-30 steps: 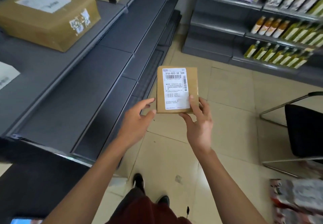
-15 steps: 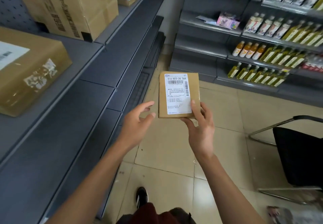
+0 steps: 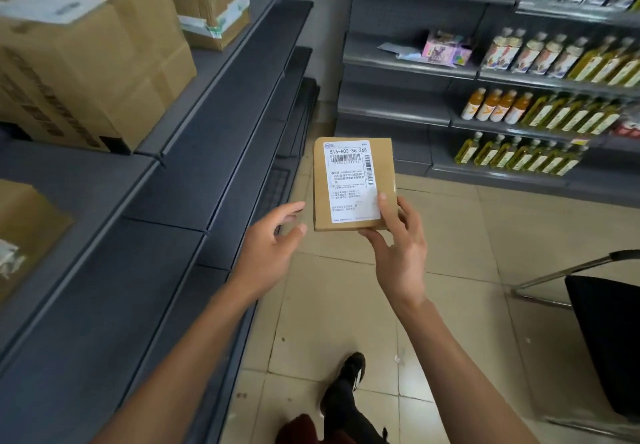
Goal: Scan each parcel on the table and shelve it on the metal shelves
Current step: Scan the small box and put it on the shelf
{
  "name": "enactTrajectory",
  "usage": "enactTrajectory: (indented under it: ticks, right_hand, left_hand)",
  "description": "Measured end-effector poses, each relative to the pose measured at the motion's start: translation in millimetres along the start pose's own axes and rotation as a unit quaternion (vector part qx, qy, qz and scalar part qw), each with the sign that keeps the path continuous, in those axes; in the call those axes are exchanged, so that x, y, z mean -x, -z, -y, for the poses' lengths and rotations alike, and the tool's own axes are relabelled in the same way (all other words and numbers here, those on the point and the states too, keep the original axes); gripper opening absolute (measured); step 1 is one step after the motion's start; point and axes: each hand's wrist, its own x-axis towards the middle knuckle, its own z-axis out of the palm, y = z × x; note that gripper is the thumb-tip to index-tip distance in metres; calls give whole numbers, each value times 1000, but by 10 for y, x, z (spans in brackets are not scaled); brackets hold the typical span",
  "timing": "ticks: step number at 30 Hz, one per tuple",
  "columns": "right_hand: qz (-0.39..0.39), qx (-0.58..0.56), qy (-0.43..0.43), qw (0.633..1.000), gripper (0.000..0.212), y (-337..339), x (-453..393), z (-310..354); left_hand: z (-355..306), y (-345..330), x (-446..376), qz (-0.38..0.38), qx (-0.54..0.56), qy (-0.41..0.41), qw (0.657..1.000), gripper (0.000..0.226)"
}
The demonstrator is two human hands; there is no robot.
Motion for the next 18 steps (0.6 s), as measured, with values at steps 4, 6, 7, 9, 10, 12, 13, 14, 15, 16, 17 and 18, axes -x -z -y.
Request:
enactTrajectory:
  ticks: [4, 6, 7, 9, 10, 12, 13, 14, 15, 16, 17, 18]
  right_hand:
    - [-8, -17, 1, 1000, 68, -135, -565, -332]
    - [0, -23, 2, 1000, 68, -205, -842, -484]
    - [3, -27, 4, 1000, 69, -235, -962, -552]
    - [7, -35, 12, 999, 69, -285, -1188, -660]
    - [10, -37, 14, 999, 69, -309, -1310, -709]
    - [20, -37, 15, 999, 68, -369, -1547, -808]
    - [24, -39, 19, 999, 68, -399, -1649, -847]
    - [28, -44, 23, 998, 67, -426, -1746, -882]
    - [31, -51, 26, 998, 67, -458, -1845, -913]
    - [35, -56, 28, 997, 67, -501, -1952, -950]
    - [40, -57, 28, 997, 67, -558, -2067, -994]
    - [42, -53, 29, 997, 67, -613, -2163, -1032]
  left_hand:
    - [-151, -190, -595, -9, -9, 14, 1000, 38]
    - [-207, -287, -883, -20, 3, 23, 1000, 37]
    - [-233, -335, -1015, -27, 8, 24, 999, 37]
    - [-275, -416, -1243, -44, 12, 20, 999, 37]
    - [-288, -449, -1347, -50, 13, 19, 998, 38]
    - [-298, -497, -1535, -57, 19, 24, 998, 38]
    - [-308, -514, -1622, -61, 24, 29, 997, 38]
    - [-321, -528, -1711, -66, 28, 31, 997, 38]
    - [-334, -539, -1806, -71, 30, 31, 997, 37]
    - [-342, -549, -1910, -75, 31, 32, 996, 37]
    - [-338, -549, -2019, -79, 32, 33, 996, 37]
    - [-334, -545, -2109, -81, 33, 34, 996, 36]
